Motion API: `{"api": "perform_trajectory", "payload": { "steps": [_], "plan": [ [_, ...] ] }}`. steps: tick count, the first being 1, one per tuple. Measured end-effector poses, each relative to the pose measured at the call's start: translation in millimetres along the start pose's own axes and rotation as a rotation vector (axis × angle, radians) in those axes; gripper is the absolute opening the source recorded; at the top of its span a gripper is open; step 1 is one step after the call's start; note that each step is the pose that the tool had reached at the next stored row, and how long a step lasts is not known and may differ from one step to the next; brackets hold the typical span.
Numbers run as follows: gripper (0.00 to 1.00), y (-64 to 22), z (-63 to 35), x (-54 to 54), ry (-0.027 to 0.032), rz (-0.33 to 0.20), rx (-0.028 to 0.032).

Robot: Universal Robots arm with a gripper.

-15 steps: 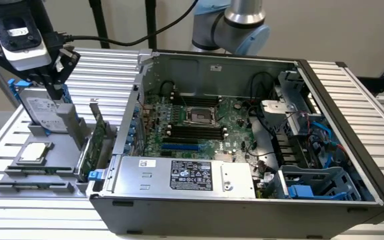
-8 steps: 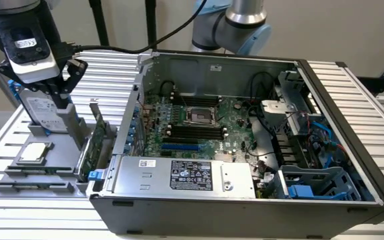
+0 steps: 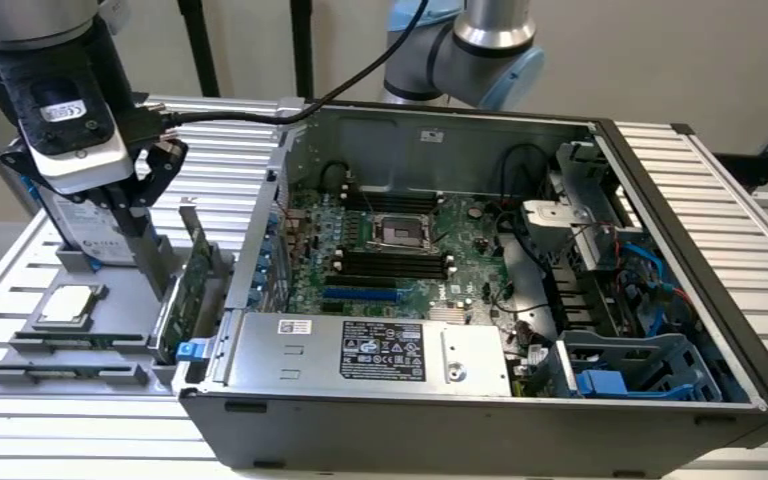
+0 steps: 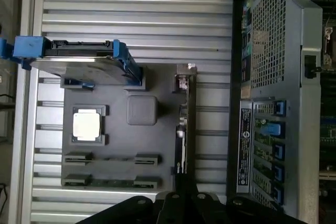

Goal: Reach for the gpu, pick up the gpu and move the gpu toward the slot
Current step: 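Reach for the gpu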

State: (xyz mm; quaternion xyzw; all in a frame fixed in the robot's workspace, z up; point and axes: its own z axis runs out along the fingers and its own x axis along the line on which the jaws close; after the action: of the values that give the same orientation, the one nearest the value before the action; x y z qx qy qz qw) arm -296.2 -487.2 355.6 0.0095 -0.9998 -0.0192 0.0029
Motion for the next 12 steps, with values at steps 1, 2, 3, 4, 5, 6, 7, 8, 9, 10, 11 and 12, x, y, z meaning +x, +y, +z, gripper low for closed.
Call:
{"api": "perform_trajectory", "payload": {
  "steps": [1,2,3,4,5,6,7,8,9,10,11,12],
  "plan": [
    [0.11,-0.4,0.0,-2.1,0.0008,0.000,0.0001],
    [0.11,-0.5,0.0,-3.3,0.0009,0.000,0.0001],
    [0.11,-0.5,0.3,-3.4,0.0008,0.000,0.0000],
    [0.11,-0.5,0.2,-3.4,0.0010,0.000,0.0002],
    [0.11,-0.4,0.2,-3.5,0.0010,0.000,0.0002],
    [0.11,-0.2,0.3,-3.5,0.0010,0.000,0.0001],
    [0.11,-0.2,0.3,-3.5,0.0009,0.000,0.0001],
    [0.11,-0.2,0.3,-3.5,0.0010,0.000,0.0001],
    [0.11,-0.2,0.3,-3.5,0.0009,0.000,0.0001],
    [0.11,-0.2,0.3,-3.5,0.0009,0.000,0.0001],
    [0.11,-0.2,0.3,-3.5,0.0009,0.000,0.0001],
    [0.11,-0.2,0.3,-3.5,0.0009,0.000,0.0001]
  ]
}}
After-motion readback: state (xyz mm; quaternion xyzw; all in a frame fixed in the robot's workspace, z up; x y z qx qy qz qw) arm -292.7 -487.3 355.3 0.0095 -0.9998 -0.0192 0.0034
